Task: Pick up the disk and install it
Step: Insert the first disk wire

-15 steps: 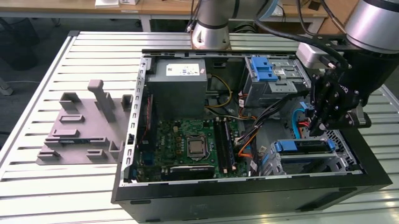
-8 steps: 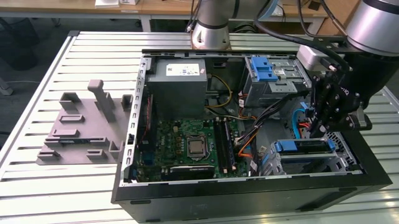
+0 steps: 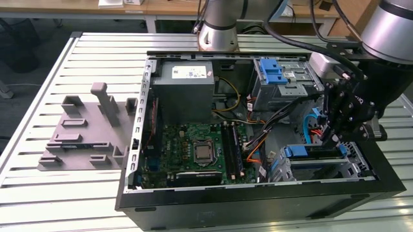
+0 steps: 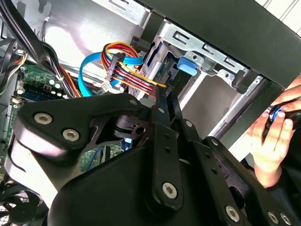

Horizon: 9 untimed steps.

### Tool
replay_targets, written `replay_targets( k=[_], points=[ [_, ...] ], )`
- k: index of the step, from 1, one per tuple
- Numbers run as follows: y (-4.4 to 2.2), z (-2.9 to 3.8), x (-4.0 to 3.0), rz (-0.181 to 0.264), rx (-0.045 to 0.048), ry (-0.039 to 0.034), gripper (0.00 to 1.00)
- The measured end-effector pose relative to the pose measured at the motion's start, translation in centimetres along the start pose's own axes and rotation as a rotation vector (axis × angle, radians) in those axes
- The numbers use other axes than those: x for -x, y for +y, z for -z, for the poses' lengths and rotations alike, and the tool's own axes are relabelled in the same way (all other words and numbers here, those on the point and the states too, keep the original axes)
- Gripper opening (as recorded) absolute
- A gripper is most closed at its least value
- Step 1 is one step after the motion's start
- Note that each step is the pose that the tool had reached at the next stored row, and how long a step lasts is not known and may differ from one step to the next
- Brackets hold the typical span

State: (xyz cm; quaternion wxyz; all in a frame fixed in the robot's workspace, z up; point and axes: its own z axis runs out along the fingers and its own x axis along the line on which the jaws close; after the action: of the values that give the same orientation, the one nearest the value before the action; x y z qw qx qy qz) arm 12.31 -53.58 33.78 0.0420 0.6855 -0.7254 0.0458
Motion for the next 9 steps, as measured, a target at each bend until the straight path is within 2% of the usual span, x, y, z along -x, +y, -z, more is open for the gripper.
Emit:
replay_targets(
  k=[9],
  points=[
    [-0.16, -0.16, 0.02, -0.011, 0.0047, -0.0015, 0.16]
  ],
)
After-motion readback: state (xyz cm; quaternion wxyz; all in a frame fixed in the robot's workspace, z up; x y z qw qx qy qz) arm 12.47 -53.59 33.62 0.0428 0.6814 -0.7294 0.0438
